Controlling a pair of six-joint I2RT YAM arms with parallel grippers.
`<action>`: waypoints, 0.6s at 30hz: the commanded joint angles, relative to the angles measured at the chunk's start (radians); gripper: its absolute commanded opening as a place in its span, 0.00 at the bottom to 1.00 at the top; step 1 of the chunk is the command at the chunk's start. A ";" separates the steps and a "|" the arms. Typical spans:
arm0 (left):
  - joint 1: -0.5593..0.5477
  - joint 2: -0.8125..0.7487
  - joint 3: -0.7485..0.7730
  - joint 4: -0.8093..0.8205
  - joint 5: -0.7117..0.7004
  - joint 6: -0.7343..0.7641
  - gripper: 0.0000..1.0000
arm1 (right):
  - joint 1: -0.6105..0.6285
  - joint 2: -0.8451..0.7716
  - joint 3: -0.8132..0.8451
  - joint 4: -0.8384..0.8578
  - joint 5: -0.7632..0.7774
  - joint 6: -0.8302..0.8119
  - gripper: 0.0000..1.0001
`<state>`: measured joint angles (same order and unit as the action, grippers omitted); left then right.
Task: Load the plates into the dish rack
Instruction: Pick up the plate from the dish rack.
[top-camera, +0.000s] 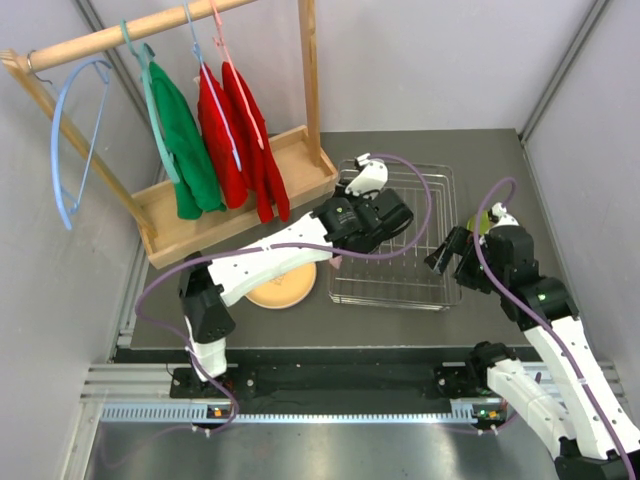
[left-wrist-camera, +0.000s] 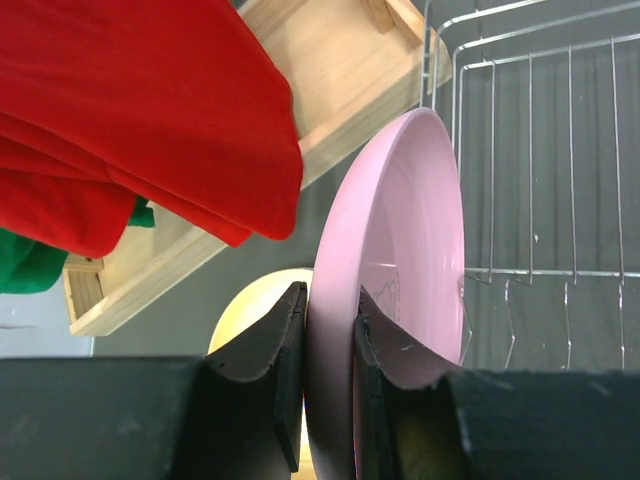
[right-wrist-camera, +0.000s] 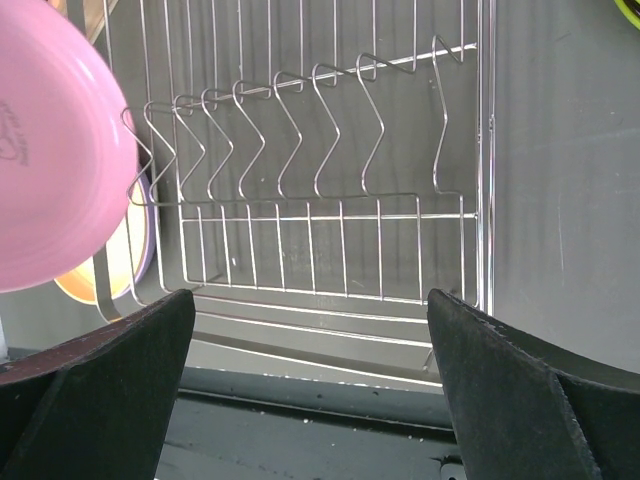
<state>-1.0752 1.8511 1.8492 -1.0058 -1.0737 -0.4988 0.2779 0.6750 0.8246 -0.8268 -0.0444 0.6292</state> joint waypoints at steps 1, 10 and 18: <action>-0.003 -0.102 0.059 0.030 -0.075 -0.009 0.00 | -0.009 -0.012 0.007 0.012 0.021 0.010 0.99; -0.002 -0.190 0.018 0.024 -0.060 -0.044 0.00 | -0.011 -0.006 0.007 0.009 0.040 0.015 0.99; 0.026 -0.321 -0.105 0.044 0.018 -0.106 0.00 | -0.022 0.089 0.022 0.017 0.097 -0.023 0.99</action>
<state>-1.0702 1.6348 1.8000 -0.9936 -1.0840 -0.5533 0.2771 0.7063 0.8246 -0.8307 0.0101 0.6292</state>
